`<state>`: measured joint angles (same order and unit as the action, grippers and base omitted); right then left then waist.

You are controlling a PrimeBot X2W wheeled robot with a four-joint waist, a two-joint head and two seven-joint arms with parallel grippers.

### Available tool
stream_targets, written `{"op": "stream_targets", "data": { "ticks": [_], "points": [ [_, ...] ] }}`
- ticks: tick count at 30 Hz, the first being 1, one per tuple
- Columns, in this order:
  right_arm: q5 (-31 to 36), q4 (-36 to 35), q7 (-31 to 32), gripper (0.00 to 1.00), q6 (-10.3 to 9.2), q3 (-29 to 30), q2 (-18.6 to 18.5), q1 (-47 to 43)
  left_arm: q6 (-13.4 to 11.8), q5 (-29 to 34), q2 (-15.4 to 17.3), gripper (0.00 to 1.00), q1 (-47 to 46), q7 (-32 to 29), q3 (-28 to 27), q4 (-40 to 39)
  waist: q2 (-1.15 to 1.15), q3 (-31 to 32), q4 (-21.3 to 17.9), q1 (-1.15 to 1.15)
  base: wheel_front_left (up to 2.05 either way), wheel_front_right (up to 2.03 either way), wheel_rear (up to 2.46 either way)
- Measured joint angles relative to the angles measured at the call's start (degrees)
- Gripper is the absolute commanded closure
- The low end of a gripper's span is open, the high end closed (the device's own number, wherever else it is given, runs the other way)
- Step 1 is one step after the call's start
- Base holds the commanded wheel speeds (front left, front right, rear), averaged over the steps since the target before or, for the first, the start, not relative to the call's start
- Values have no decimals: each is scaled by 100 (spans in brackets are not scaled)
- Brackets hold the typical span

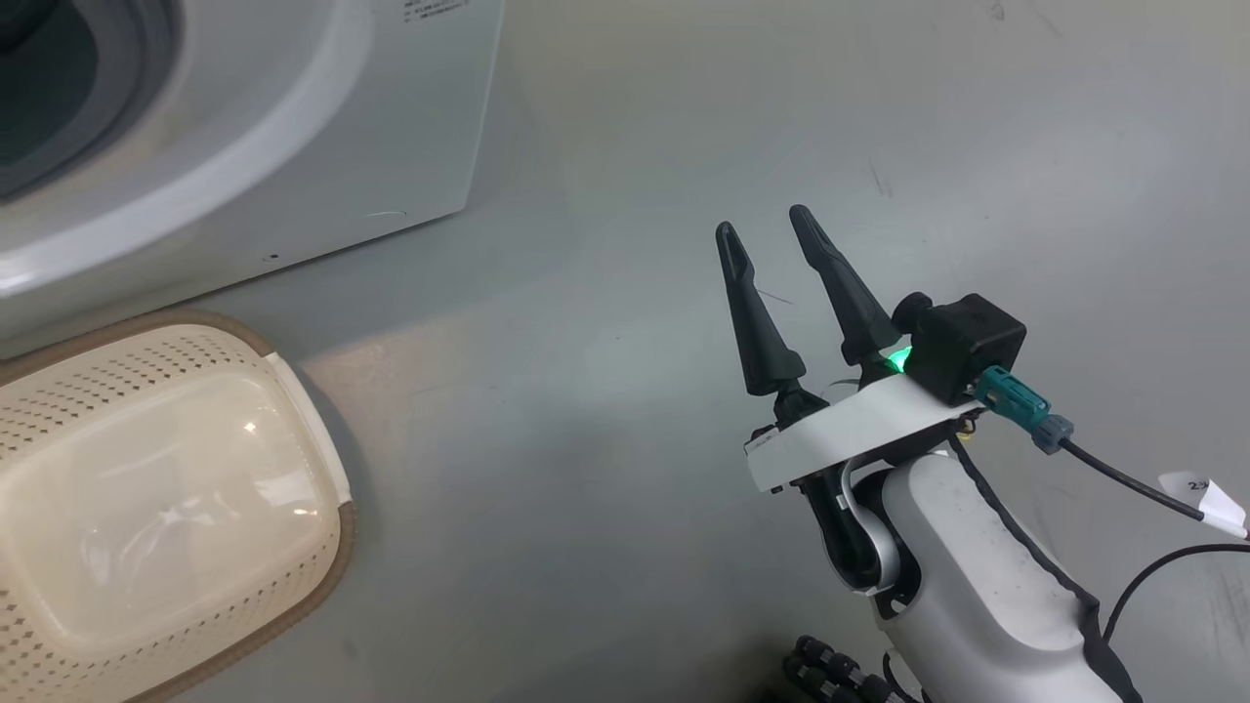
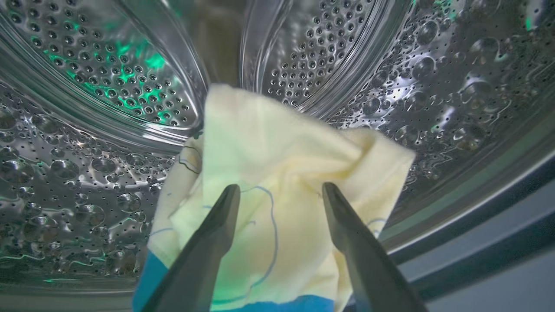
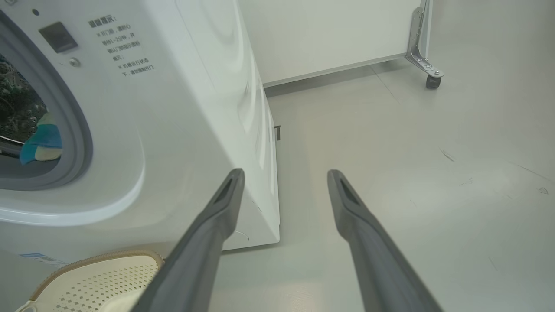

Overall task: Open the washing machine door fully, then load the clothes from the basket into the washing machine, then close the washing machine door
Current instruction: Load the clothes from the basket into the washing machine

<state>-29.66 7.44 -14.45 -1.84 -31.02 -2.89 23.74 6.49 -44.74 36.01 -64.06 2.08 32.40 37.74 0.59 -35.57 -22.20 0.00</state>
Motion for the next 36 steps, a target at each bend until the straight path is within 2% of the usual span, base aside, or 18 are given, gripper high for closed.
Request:
{"op": "stream_targets", "data": {
  "ticks": [16,36],
  "points": [
    [43,261,0,0,92,260,-4,2,25,-178,-399,0,959,1015,43,-22,0,523,410,0,0,0,0],
    [147,782,0,0,439,772,-75,-207,49,-221,-680,0,2254,1233,-82,-519,0,1539,908,0,0,0,0]
  ]
}}
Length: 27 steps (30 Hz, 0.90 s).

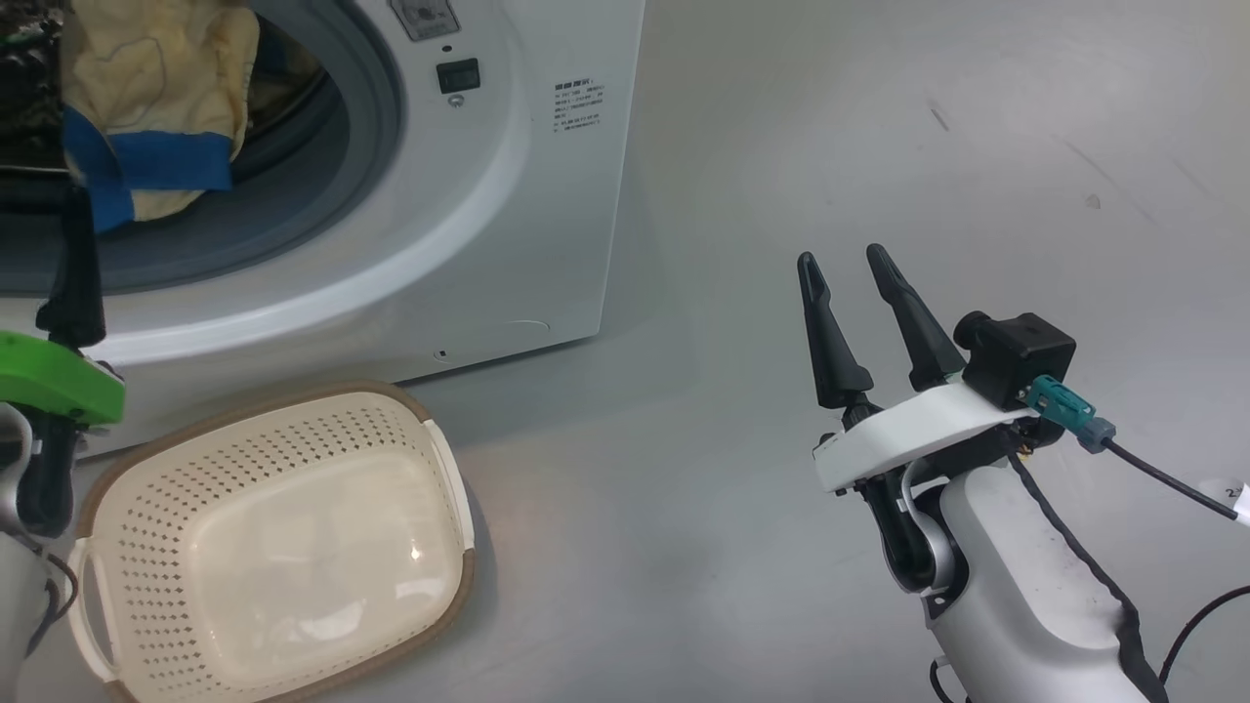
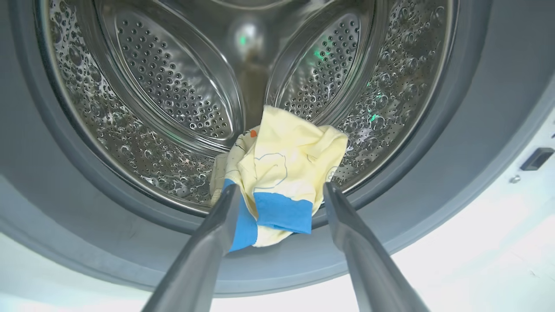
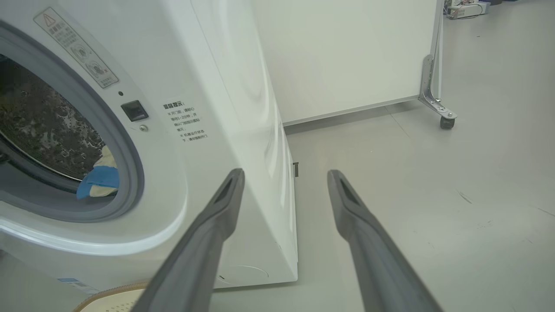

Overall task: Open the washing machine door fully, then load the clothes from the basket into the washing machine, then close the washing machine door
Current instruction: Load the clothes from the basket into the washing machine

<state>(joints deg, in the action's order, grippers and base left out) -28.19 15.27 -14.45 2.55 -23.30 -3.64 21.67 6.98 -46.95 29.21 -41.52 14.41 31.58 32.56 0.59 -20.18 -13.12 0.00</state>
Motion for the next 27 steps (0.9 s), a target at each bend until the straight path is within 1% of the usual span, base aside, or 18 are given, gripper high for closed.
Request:
{"op": "stream_targets", "data": {
  "ticks": [6,8,15,21,27],
  "points": [
    [0,101,0,0,100,93,-44,-47,-1,-23,-46,0,393,0,-409,-337,0,307,133,0,0,0,0],
    [0,140,0,0,103,112,-71,-62,-2,-8,-60,0,537,0,-523,-459,0,405,177,0,0,0,0],
    [0,296,0,0,215,126,-149,-240,-68,93,-175,0,1084,0,-799,-858,0,724,345,0,0,0,0],
    [-2,406,0,0,297,97,-163,-285,-221,252,-201,0,1683,0,-1058,-1127,0,984,450,0,0,0,0],
    [-12,502,0,0,304,111,-227,-436,-371,325,-308,0,2179,0,-1295,-1426,0,1208,552,0,0,0,0]
  ]
}}
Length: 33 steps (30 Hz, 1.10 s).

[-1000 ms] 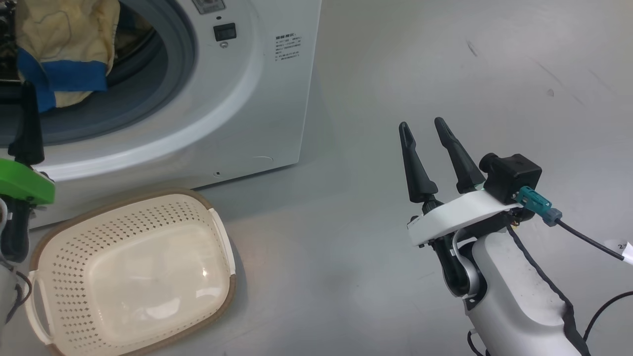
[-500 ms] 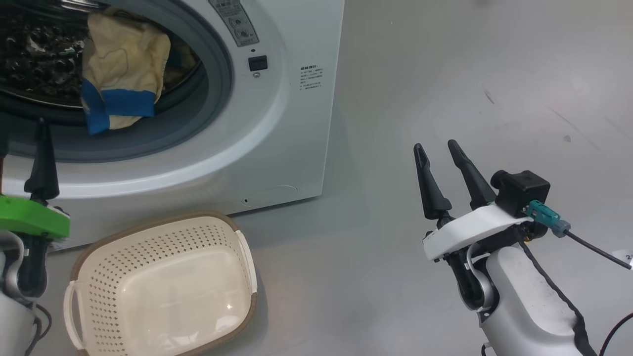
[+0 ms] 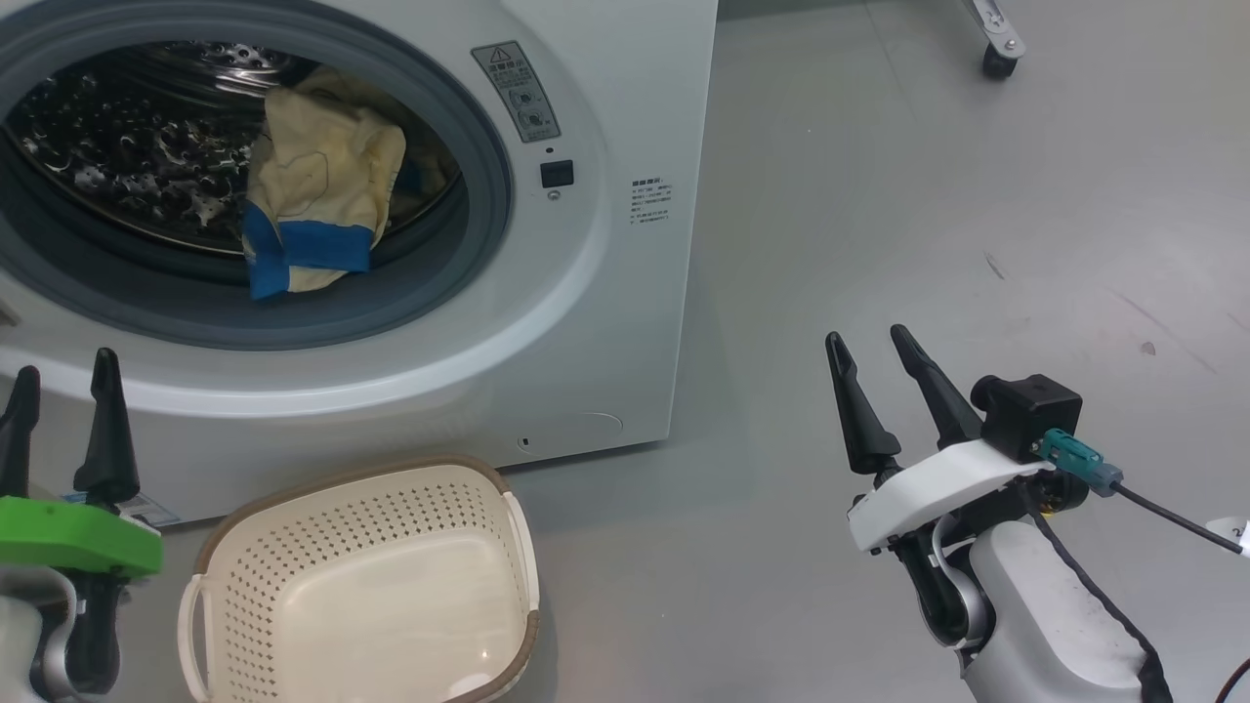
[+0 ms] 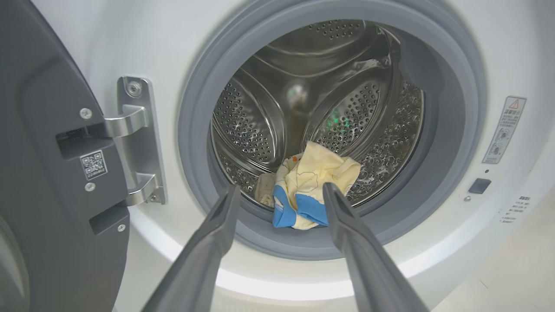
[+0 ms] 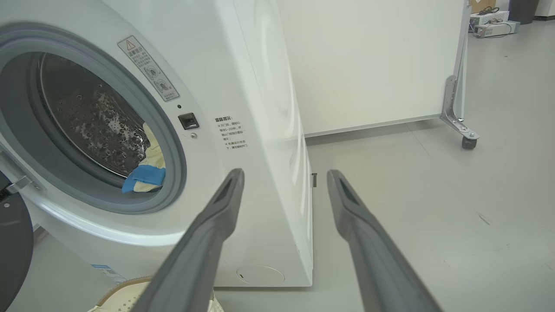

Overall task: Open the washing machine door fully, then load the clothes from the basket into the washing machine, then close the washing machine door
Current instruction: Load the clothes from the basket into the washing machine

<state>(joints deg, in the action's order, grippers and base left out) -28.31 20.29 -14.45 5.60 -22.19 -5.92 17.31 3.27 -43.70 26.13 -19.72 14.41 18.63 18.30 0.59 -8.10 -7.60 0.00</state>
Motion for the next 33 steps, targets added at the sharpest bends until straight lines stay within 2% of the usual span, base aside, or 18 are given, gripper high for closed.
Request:
{"op": "stream_targets", "data": {
  "ticks": [18,33],
  "points": [
    [-63,51,0,0,93,23,-134,-190,-344,453,-120,0,1187,0,-577,-967,0,336,386,0,0,0,0],
    [-63,48,0,0,100,5,-157,-186,-379,495,-292,0,1875,0,-1044,-1422,0,348,432,0,0,0,0]
  ]
}}
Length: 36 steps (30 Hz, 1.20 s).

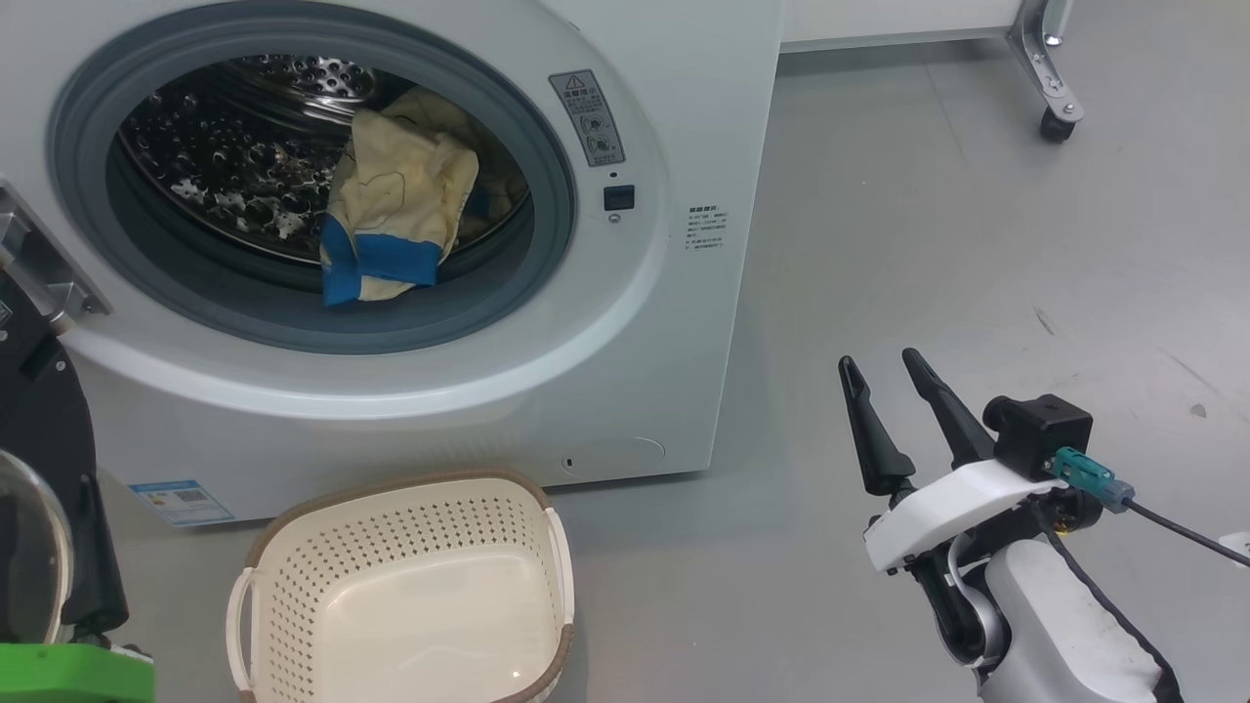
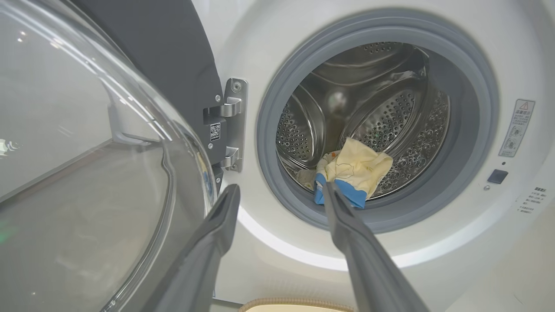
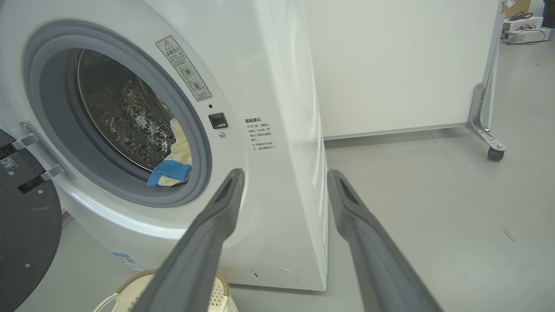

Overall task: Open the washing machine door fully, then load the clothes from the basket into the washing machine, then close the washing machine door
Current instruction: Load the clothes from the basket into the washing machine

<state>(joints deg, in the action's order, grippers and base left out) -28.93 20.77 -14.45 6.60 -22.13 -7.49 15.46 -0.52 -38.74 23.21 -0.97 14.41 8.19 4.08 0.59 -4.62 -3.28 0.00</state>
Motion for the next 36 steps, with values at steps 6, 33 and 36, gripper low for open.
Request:
{"op": "stream_targets", "data": {
  "ticks": [6,33,36],
  "points": [
    [0,0,0,0,1,0,-19,2,1,51,-91,0,144,0,-118,-93,0,19,7,0,0,0,0],
    [-36,0,0,0,18,-20,-44,4,172,302,-205,0,496,0,-434,-366,0,11,-10,0,0,0,0],
    [-36,0,0,0,30,-21,-44,4,188,312,-219,0,500,0,-444,-371,0,6,-14,0,0,0,0]
  ]
}}
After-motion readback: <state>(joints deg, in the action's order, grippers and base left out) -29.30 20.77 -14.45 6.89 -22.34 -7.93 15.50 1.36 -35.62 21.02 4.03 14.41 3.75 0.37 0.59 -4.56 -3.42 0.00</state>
